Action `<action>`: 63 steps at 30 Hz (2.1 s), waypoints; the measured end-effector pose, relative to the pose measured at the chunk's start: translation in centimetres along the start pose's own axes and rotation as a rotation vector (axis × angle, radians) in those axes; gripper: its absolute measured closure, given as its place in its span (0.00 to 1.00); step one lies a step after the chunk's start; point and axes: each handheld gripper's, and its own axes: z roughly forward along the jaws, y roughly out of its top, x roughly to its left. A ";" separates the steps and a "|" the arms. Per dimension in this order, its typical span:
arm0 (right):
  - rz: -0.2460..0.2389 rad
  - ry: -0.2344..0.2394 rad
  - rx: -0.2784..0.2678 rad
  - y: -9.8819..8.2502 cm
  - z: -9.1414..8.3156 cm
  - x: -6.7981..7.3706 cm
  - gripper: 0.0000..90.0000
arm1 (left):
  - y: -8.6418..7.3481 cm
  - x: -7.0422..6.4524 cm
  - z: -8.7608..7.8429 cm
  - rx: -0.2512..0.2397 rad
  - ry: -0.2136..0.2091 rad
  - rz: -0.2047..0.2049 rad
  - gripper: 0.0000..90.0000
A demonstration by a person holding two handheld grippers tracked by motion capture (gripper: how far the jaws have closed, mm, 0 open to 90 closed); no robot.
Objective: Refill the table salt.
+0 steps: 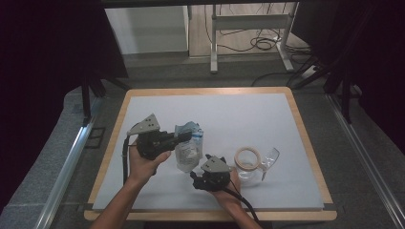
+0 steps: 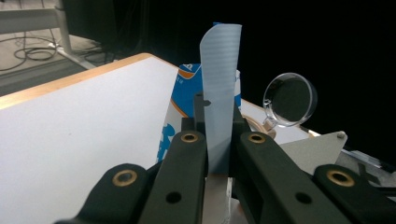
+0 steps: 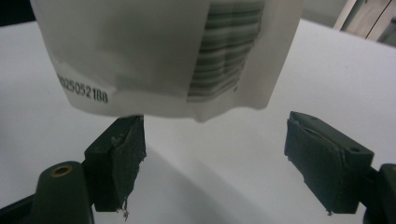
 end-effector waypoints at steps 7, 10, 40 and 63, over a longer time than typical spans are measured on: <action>-0.031 -0.012 -0.050 0.1 0.2 0.0 0.23 | 0.4 -0.3 0.6 -0.007 -0.017 -0.008 1.00; -0.044 -0.005 -0.063 0.1 0.3 0.0 0.23 | 0.5 -0.4 0.7 -0.005 -0.027 -0.009 1.00; -0.074 0.033 -0.036 -0.8 -1.1 1.3 0.40 | -0.3 -0.4 3.3 0.026 -0.050 -0.044 1.00; -0.035 0.054 -0.073 -1.6 -2.6 1.0 0.40 | 0.4 -1.2 5.7 0.063 -0.103 -0.041 1.00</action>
